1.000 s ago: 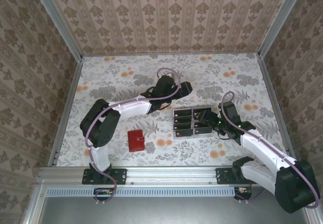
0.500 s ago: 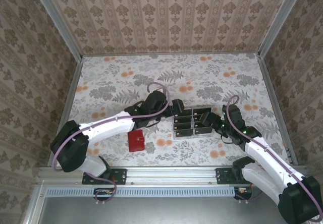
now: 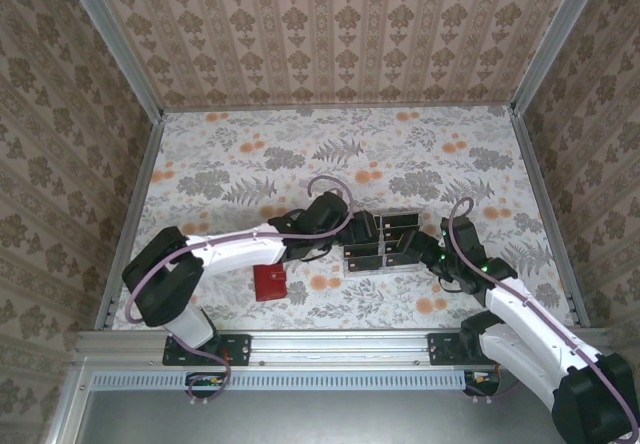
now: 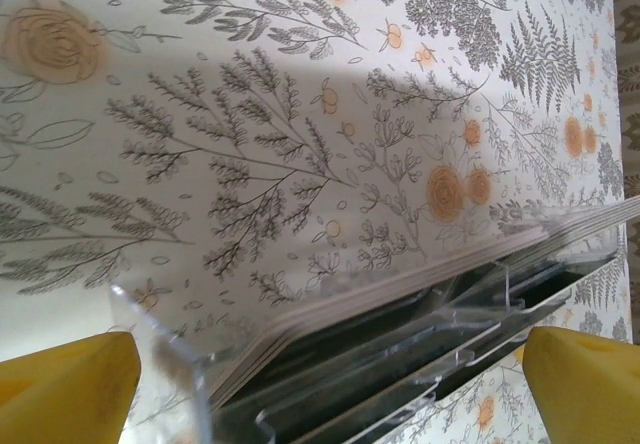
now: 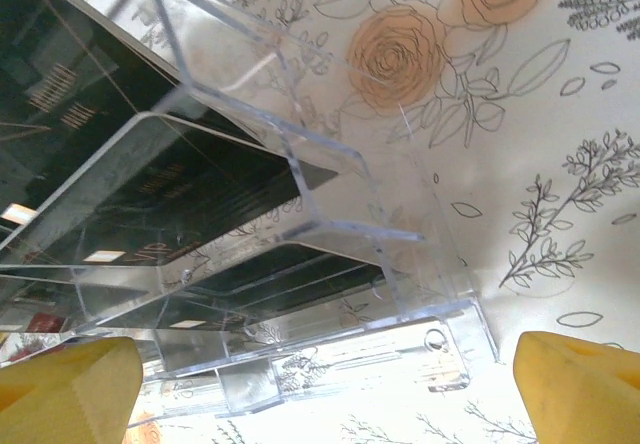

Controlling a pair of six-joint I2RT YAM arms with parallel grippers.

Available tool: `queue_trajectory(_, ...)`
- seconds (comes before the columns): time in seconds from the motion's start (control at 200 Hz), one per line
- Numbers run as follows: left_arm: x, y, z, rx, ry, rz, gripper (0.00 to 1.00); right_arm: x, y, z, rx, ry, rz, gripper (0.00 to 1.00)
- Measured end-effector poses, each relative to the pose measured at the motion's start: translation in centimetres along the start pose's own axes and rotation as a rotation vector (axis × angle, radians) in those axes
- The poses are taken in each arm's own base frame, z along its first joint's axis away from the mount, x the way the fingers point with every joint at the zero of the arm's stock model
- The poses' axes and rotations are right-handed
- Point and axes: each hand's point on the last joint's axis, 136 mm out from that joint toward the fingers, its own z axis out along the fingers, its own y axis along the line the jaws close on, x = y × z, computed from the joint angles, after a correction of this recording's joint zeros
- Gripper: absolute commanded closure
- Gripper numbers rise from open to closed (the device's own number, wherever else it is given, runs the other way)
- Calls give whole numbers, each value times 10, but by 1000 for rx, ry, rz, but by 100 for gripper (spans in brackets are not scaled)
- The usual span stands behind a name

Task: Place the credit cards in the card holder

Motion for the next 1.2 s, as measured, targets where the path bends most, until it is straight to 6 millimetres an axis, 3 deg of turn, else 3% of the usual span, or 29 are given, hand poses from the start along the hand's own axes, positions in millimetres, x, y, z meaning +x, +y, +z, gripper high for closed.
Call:
queue_trajectory(0.18,-8,-17,16,34,-7,1,0,1,0,-1,-12,-7,13,3)
queue_trajectory(0.65,-59,-51,59,125,-35,2,0,-7,7,5,-41,-30,67,3)
queue_trajectory(1.015,-95,-56,81,188,-34,3,0,-19,15,14,-37,-45,86,3)
queue_trajectory(1.2,-112,-46,82,189,-44,11,0,-26,18,10,-21,-62,86,0)
